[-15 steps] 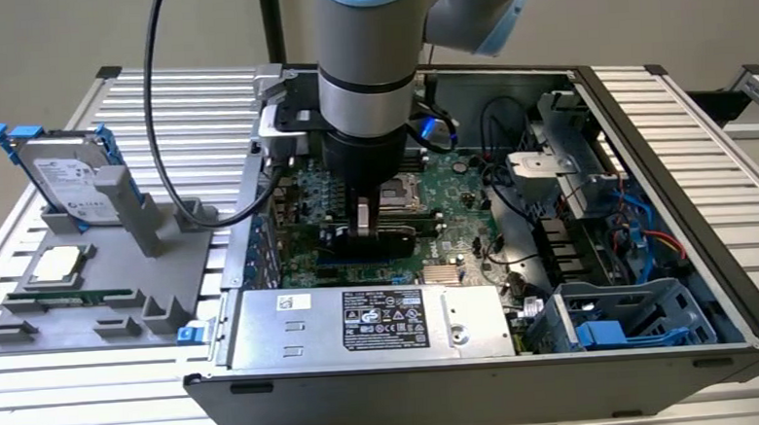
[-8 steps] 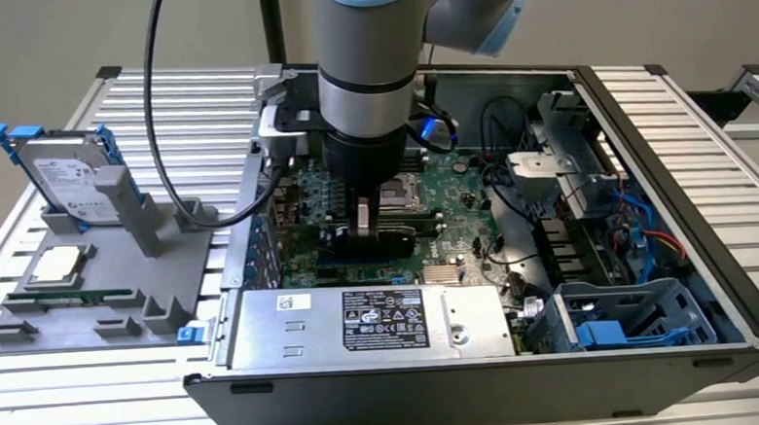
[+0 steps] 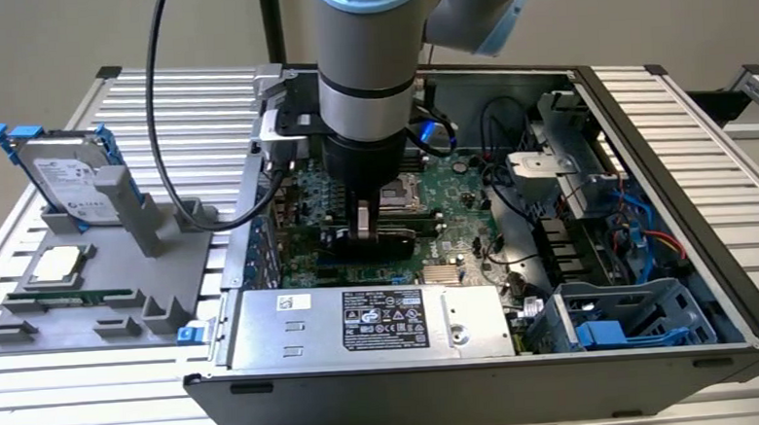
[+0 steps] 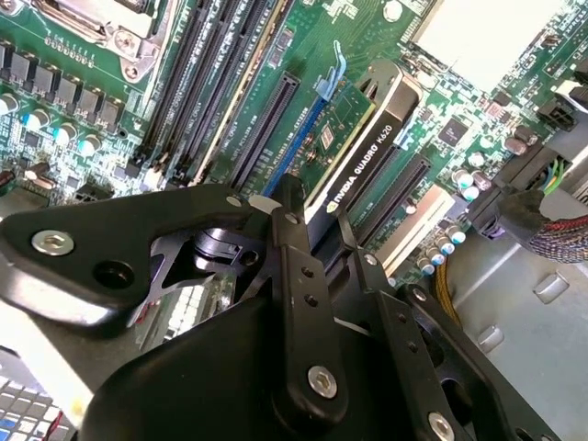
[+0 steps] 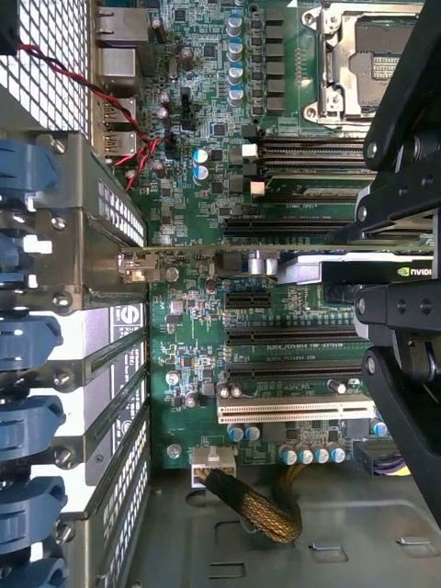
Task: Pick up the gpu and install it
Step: 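Insert the gpu into the slot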
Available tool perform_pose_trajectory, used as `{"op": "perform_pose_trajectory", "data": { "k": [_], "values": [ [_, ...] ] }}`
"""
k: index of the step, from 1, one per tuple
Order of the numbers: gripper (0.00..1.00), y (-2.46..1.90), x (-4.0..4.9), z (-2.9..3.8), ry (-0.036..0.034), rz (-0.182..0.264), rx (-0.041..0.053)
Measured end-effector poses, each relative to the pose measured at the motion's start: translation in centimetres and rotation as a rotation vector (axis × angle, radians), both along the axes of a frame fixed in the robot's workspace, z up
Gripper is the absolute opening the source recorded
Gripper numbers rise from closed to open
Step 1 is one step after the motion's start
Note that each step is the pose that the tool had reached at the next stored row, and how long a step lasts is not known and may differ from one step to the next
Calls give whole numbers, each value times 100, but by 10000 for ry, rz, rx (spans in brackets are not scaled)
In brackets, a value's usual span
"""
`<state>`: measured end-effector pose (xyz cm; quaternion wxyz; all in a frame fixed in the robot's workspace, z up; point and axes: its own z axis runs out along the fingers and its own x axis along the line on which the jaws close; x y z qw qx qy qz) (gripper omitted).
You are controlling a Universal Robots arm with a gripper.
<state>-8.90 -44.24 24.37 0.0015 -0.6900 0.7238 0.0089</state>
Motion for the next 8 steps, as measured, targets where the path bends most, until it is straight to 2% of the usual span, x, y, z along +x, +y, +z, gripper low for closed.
{"op": "perform_pose_trajectory", "data": {
  "k": [8],
  "values": [
    [0, -1, 0, -5, -2, -1, 4]
  ]
}}
